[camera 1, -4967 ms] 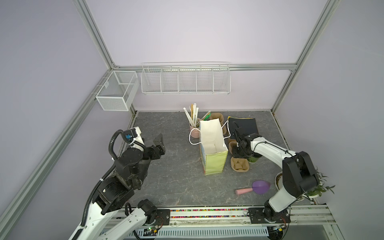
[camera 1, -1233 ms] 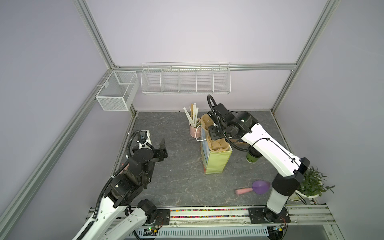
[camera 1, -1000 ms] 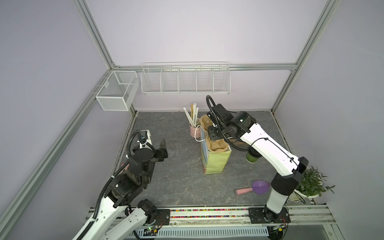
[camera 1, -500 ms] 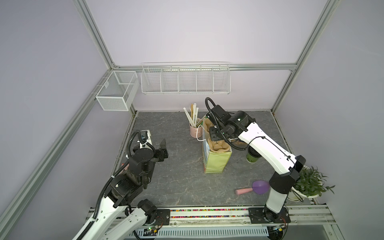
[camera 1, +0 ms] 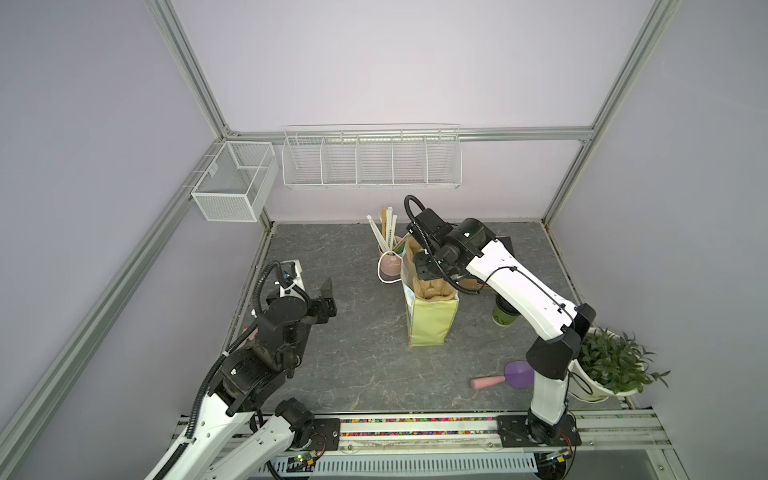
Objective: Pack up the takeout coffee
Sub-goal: 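Carry the pulp carrier over the open white bag with the right gripper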
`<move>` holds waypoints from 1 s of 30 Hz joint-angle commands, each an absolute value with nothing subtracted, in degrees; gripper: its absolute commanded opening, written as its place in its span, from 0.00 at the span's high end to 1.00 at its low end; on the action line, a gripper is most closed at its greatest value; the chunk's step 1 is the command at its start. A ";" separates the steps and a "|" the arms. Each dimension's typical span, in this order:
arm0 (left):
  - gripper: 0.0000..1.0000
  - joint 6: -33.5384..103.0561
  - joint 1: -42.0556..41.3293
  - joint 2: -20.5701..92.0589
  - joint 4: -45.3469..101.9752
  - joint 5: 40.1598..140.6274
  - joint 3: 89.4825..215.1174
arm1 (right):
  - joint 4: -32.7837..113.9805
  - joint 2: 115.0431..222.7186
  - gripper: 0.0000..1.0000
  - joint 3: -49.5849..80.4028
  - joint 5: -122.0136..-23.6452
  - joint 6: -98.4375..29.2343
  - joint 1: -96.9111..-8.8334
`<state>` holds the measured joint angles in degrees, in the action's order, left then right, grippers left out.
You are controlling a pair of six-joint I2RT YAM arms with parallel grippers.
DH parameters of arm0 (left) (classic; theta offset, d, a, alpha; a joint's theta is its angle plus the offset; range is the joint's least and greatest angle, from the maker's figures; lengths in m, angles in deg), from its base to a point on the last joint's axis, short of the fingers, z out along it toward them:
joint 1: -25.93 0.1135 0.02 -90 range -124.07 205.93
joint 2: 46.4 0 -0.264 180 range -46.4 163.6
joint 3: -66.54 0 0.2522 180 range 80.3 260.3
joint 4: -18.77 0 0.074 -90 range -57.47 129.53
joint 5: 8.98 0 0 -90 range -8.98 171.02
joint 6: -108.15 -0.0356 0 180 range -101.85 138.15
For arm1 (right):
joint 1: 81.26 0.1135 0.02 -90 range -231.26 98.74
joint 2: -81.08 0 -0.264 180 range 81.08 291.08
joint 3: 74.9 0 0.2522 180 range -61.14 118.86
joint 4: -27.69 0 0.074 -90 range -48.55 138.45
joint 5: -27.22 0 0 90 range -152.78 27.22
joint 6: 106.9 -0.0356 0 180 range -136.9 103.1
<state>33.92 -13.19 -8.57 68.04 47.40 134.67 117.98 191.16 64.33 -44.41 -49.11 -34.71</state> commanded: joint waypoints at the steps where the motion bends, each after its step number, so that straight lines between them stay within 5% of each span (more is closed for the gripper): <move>1: 0.12 32.92 -12.92 -8.43 69.42 48.15 134.27 | 122.61 193.14 0.72 67.66 -44.61 -49.94 -35.08; 30: 0.11 32.69 -12.92 -7.37 69.54 49.22 134.35 | 124.68 194.71 0.69 75.00 -45.77 -51.74 -34.41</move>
<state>33.90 -13.16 -7.22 68.30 49.03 134.67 122.81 195.40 73.24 -46.26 -50.59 -34.82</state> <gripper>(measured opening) 0.885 0.306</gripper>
